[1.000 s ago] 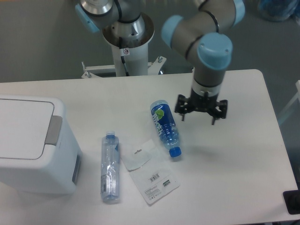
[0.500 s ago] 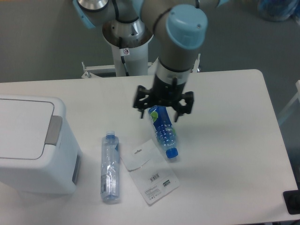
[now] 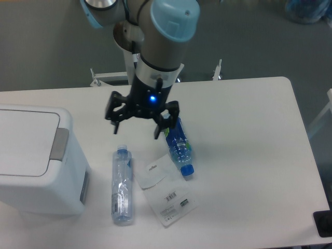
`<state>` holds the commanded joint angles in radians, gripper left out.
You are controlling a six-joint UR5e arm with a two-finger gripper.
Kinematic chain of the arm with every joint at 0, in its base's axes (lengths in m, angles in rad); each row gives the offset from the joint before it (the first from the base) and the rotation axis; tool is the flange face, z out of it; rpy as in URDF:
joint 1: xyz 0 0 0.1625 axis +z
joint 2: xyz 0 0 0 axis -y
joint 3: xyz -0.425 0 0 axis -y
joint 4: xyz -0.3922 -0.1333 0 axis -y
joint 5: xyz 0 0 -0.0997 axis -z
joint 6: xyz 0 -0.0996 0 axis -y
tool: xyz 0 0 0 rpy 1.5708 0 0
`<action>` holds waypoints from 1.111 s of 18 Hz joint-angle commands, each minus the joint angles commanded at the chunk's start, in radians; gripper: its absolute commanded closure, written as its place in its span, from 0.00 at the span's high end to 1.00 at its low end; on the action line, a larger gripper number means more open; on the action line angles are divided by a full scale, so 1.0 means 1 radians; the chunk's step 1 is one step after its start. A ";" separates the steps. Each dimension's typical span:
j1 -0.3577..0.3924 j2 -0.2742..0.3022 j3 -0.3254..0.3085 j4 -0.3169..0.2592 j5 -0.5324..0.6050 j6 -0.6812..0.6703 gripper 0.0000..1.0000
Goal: Open the trash can
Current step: 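Lower the gripper onto the trash can lid's front edge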
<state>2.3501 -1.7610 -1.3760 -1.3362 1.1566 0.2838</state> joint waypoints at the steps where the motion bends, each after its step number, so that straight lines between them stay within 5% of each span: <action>1: -0.002 -0.002 0.002 0.011 -0.002 -0.005 1.00; 6: -0.040 -0.041 0.014 0.092 -0.011 -0.031 1.00; 12: -0.083 -0.075 0.018 0.095 -0.009 -0.040 1.00; 20: -0.114 -0.051 0.003 0.097 -0.002 -0.034 1.00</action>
<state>2.2365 -1.8116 -1.3729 -1.2395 1.1551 0.2500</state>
